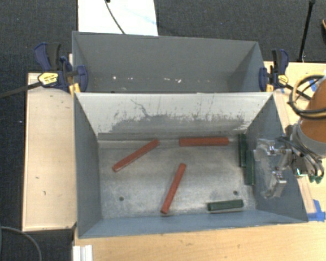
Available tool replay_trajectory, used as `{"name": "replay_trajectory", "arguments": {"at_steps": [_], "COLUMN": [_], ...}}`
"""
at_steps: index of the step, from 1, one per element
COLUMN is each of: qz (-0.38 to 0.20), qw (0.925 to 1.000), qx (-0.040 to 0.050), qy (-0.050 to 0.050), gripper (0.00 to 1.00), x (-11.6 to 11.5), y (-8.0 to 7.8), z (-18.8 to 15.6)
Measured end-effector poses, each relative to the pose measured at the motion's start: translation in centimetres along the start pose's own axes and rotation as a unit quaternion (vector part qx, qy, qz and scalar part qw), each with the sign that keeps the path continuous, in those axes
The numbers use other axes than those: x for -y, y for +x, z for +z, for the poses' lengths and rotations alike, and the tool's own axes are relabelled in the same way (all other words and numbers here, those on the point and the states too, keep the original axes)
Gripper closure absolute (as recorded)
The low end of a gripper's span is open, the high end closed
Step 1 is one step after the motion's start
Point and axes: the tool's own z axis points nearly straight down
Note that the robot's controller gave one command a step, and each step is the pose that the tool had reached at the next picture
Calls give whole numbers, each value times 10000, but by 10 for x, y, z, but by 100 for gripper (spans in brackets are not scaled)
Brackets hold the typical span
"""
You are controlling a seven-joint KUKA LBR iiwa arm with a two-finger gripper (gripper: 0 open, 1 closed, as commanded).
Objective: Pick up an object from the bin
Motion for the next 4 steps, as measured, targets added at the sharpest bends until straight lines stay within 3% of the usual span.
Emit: {"name": "replay_trajectory", "arguments": {"at_steps": [1,2,3,4], "qz": [-760,-782,-1197,-1075], "qw": [9971,9969,9928,9942], "qx": [54,42,87,82], "qy": [6,11,34,28], "gripper": [0,100,100,100], "x": [-52,-51,-10,-6], "y": [8,9,-32,-25], "z": [127,126,12,-90]}}
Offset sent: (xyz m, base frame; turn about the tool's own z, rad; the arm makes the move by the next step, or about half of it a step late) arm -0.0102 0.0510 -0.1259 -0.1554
